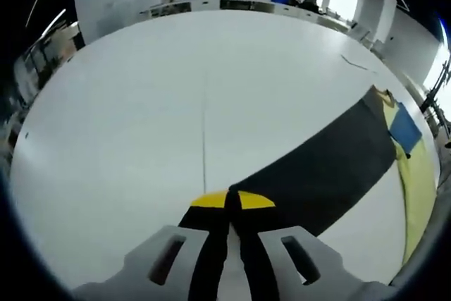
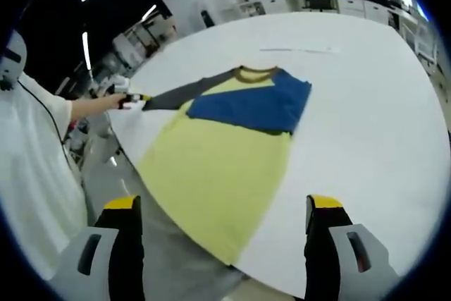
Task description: Fold the garment on the visible template until the final outline fits inside the template.
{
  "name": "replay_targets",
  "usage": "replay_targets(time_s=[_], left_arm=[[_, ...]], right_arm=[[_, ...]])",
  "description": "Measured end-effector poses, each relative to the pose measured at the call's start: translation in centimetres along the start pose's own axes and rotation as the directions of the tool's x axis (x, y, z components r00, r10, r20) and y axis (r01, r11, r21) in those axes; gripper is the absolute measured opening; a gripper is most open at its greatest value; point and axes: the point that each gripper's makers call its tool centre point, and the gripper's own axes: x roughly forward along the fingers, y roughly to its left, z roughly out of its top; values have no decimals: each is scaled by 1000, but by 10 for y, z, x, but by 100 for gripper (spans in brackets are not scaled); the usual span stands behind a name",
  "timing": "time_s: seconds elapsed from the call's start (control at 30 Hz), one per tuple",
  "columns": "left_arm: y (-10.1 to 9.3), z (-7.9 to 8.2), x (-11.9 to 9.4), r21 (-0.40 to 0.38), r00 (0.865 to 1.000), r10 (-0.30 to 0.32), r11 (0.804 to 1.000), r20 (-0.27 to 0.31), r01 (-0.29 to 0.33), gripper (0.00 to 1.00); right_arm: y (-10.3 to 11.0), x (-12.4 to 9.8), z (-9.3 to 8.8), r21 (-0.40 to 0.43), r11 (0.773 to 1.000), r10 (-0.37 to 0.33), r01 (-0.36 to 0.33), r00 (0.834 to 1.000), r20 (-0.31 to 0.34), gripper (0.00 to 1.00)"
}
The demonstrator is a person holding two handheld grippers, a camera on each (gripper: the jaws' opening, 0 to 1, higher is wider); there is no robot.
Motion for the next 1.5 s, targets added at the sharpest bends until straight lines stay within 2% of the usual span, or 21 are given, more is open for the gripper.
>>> replay_targets(time_s=[0.4,0.67,0.8,0.9,1.03,1.2,1.37,1.5], left_arm=[[1,4,-5,3,1000,6,1000,7,-6,0],[-2,14,-17,-16,999,16,1000,30,-15,0],[-3,23,-28,-49,998,11,999,54,-8,0],[-10,37,-41,-84,995,-2,996,103,11,0],[-16,52,-57,-81,990,-10,997,138,21,0],[-13,67,-71,-85,984,8,996,176,7,0],[-9,76,-78,-99,980,24,995,196,-4,0],[-14,83,-83,-104,977,23,995,210,-1,0]], right_arm=[[0,-2,-1,3,1000,1,-1,1000,12,95],[1,-3,0,2,1000,2,-2,1000,23,95],[3,-6,-2,2,1000,0,0,1000,30,95],[4,-8,-2,3,1000,-2,2,999,42,95],[6,-11,-2,0,1000,-1,1,998,55,95],[8,-16,-3,-3,1000,-4,4,997,75,95],[11,-20,-4,-3,1000,-6,6,996,89,95],[10,-26,-5,2,1000,-17,17,994,104,94]])
